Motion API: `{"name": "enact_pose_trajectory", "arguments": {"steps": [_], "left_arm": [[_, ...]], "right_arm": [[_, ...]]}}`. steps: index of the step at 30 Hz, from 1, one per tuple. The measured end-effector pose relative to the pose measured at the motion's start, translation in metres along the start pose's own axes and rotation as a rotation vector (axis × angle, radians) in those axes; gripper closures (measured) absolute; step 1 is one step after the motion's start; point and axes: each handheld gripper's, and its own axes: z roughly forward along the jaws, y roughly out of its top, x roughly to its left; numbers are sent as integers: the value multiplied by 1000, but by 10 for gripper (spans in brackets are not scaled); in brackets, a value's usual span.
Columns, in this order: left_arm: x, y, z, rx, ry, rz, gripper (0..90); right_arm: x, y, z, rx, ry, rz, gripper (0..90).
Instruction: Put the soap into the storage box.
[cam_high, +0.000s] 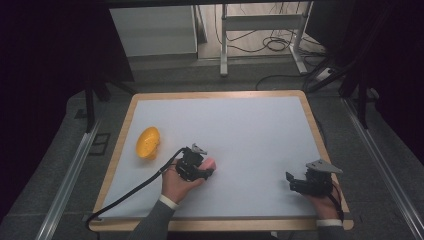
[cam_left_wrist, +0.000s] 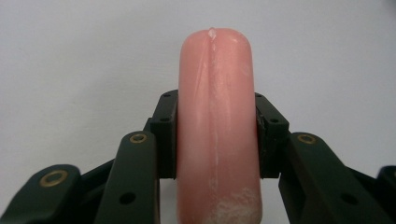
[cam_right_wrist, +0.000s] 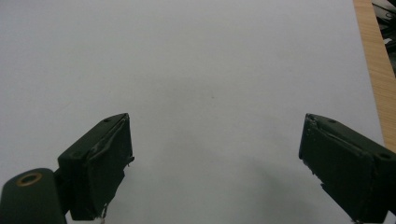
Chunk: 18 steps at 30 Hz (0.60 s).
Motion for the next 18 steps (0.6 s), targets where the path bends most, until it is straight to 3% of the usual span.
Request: {"name": "enact_pose_trajectory", "arguments": {"steps": [18], "left_arm": [[18,0,-23,-45,24,-18,599]], "right_arm": [[-2,-1,-1,-1,-10,7,93]]}}
